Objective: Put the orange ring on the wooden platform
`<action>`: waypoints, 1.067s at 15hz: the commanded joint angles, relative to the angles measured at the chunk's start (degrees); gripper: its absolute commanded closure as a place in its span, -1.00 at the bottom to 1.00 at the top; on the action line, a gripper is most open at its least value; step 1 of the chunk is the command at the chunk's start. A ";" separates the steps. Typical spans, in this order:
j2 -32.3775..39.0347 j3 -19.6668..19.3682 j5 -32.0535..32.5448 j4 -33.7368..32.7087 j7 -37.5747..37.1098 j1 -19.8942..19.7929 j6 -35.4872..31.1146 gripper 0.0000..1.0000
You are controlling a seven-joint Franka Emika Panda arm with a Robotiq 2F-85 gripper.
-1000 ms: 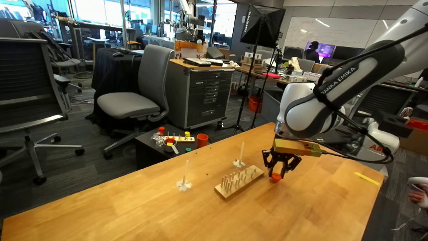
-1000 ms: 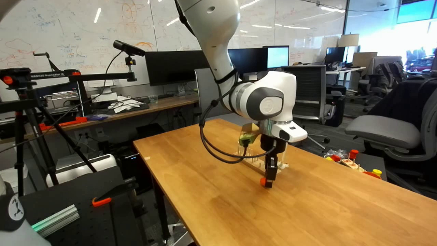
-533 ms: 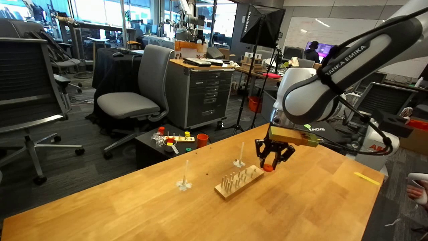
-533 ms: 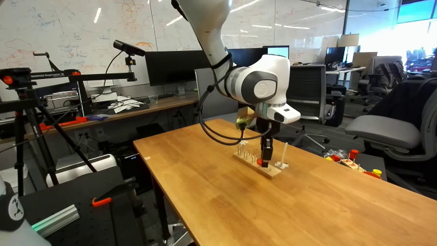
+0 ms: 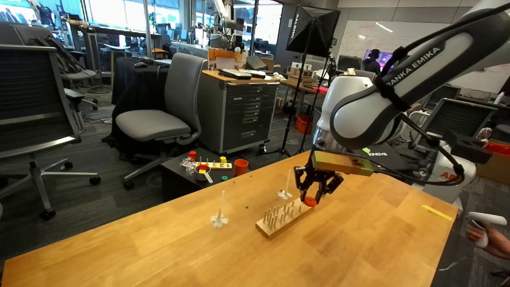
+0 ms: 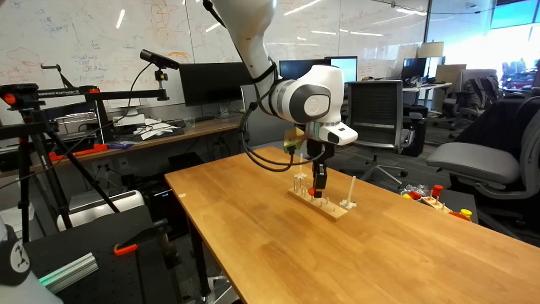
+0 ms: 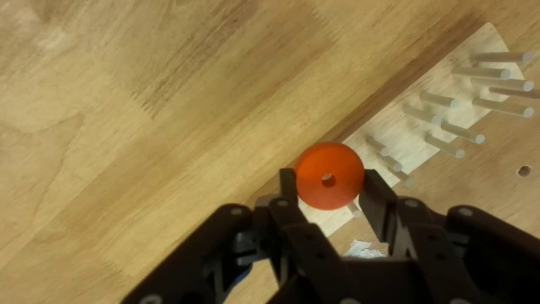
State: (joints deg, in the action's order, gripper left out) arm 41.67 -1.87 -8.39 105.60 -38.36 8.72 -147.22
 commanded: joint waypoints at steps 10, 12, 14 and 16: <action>5.96 -2.62 1.07 -7.64 -0.06 1.64 0.76 0.65; 6.93 -2.54 0.94 -8.50 -0.09 1.67 0.79 0.65; 7.74 -2.22 0.60 -9.31 -0.10 1.64 0.88 0.65; 8.29 -2.15 0.56 -9.82 -0.06 1.82 0.88 0.65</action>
State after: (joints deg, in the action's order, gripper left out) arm 48.41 -3.46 -7.74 98.54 -38.36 9.61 -147.25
